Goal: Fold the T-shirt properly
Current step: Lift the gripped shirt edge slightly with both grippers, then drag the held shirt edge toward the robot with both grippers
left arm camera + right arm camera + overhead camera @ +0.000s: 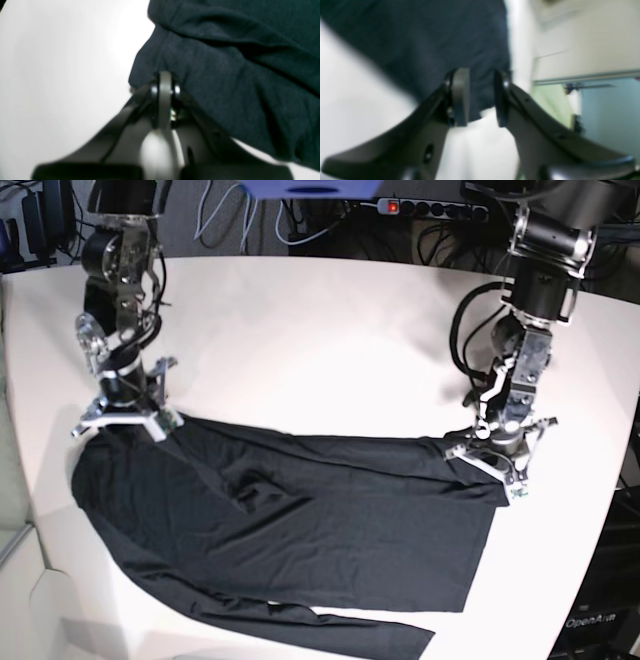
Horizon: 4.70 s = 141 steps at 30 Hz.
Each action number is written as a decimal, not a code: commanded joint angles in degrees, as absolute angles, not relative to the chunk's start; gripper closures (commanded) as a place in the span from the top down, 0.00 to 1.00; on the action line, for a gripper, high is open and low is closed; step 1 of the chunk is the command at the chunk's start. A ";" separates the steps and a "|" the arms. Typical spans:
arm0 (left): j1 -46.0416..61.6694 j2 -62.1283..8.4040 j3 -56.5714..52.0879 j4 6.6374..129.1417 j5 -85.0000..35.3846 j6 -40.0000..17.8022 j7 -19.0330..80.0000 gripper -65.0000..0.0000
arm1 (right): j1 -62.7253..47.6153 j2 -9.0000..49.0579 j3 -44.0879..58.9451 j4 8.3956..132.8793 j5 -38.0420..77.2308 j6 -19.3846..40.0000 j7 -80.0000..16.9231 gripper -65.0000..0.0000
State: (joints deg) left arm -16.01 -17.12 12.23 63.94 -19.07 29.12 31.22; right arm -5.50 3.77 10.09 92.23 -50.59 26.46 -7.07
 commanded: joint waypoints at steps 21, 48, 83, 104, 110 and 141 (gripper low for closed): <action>-17.71 -17.63 12.00 65.27 -18.24 29.32 30.02 0.00 | -5.58 5.76 10.51 89.80 -50.42 28.00 -6.11 0.61; -17.98 -17.98 11.82 65.27 -18.24 29.32 30.02 0.00 | 1.10 6.81 10.51 84.88 -50.42 28.00 -6.11 0.01; -17.98 -18.95 11.82 65.27 -18.24 29.32 30.02 0.00 | 17.89 13.41 5.67 68.62 -50.42 28.18 -6.02 0.01; -17.98 -18.95 11.91 65.27 -18.24 29.32 30.11 0.00 | 22.46 13.41 9.27 69.14 -50.42 24.40 -6.20 0.32; -17.89 -18.95 11.91 65.27 -18.24 29.32 30.11 0.00 | 21.85 13.41 9.89 69.23 -50.42 23.69 -6.64 0.32; -21.14 -19.74 12.26 66.86 -18.24 29.32 30.11 0.00 | 13.93 6.81 9.89 64.13 -50.07 21.49 -6.11 0.00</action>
State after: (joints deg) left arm -19.68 -19.20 12.36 66.13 -19.03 29.10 31.31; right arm 12.36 6.46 9.74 63.13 -50.35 23.07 -6.83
